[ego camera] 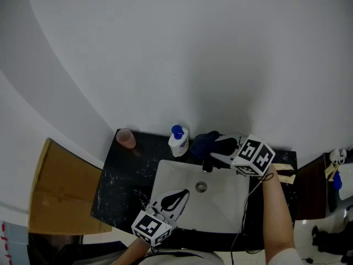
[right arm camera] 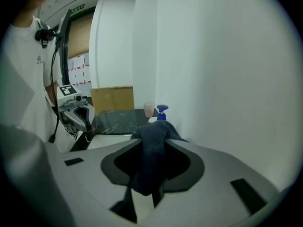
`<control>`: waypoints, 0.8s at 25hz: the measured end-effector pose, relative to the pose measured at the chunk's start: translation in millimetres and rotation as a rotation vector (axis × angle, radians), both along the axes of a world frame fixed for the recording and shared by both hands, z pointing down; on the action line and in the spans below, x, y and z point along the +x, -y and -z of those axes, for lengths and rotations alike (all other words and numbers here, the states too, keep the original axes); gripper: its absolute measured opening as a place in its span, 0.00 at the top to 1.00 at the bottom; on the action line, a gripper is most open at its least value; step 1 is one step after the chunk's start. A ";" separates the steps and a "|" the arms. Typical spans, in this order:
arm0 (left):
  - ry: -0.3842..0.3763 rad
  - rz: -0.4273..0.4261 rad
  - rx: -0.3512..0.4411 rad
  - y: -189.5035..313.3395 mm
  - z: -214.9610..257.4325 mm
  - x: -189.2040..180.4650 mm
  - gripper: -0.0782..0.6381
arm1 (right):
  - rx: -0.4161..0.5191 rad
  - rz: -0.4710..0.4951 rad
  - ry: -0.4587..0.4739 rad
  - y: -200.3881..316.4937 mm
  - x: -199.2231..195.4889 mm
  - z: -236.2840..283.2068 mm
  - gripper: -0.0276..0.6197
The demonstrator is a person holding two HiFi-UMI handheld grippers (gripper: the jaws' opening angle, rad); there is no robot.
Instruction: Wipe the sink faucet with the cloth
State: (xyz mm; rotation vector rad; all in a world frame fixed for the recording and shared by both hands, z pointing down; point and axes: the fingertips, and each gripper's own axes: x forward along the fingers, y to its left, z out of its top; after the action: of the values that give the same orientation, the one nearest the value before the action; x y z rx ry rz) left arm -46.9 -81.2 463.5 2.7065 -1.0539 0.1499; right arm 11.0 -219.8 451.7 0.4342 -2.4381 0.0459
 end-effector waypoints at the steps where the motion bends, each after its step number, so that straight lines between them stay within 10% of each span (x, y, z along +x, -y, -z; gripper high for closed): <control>1: 0.000 -0.001 -0.001 -0.5 0.0 1.0 0.89 | 0.007 -0.012 -0.015 4.1 0.1 -4.4 0.76; 8: 0.001 -0.002 -0.005 -1.6 -1.2 1.8 0.89 | 0.106 -0.334 0.010 82.8 36.3 -4.2 0.76; 16: -0.003 0.000 -0.008 0.2 -2.9 0.8 0.89 | -0.045 0.019 0.040 -6.6 1.0 7.1 0.76; 20: 0.000 -0.007 -0.009 -2.8 -2.6 5.8 0.89 | -0.056 -0.050 0.023 11.9 3.7 -8.4 0.76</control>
State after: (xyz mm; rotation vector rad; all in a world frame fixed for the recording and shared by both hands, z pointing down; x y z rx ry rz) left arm -41.1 -78.4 466.1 2.7022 -1.0413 0.1558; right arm 14.7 -231.7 460.1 0.4713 -2.4425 0.1411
